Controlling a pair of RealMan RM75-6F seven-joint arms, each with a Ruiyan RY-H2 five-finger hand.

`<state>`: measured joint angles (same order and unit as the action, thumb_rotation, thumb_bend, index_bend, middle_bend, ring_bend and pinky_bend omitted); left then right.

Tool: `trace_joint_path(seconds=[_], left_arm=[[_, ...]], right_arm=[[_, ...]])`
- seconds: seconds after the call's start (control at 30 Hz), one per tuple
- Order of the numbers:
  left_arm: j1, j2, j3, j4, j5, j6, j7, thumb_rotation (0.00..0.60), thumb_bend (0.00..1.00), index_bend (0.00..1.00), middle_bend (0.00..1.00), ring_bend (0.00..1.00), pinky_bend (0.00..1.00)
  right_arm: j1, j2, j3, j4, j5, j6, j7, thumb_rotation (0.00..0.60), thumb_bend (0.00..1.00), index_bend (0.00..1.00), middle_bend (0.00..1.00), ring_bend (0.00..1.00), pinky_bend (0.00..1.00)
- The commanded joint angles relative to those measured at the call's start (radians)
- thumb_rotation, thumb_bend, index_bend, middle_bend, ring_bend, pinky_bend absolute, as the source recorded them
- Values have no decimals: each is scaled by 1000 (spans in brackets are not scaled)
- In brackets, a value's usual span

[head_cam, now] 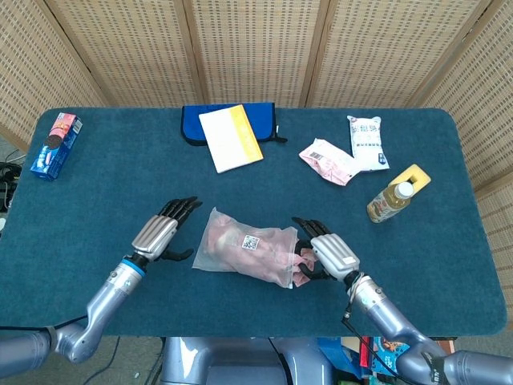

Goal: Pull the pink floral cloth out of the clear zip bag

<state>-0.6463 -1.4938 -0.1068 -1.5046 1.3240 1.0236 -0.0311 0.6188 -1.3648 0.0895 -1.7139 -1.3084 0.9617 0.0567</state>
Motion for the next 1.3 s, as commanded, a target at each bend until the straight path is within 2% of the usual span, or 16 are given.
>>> trace_joint_path(seconds=[0.03,0.13,0.4,0.53,0.63,0.93,1.3], left_arm=[[-36,18,-6,65,22,-31,70,600,294,0,0,0,0],[-66,12,-2,121,37,-61,127,600,294,25,0,0,0],[-135,-73,-2,261,39,-136,225,600,295,111,0,0,0],[-174,-165,-24,342,7,-160,313,600,294,195,0,0,0],[-182,-213,-36,386,-9,-147,347,600,295,214,0,0,0],[-196,-284,-65,471,-73,-178,340,600,295,242,0,0,0],[-215,-313,-80,495,-98,-206,313,600,295,320,0,0,0]], right_arm=[[-3,3,-7,4,-15,4,-6,600,669,696,0,0,0],[-5,4,-9,2,-26,9,-9,600,669,696,0,0,0],[-4,0,-15,-1,-49,12,-39,600,669,696,0,0,0],[-3,-15,-20,13,-47,-1,-35,600,670,696,0,0,0],[-3,-22,-21,24,-54,-4,-23,600,669,696,0,0,0],[-2,-20,-18,36,-72,-5,1,600,671,696,0,0,0],[4,-17,-12,26,-70,-17,11,600,672,696,0,0,0]])
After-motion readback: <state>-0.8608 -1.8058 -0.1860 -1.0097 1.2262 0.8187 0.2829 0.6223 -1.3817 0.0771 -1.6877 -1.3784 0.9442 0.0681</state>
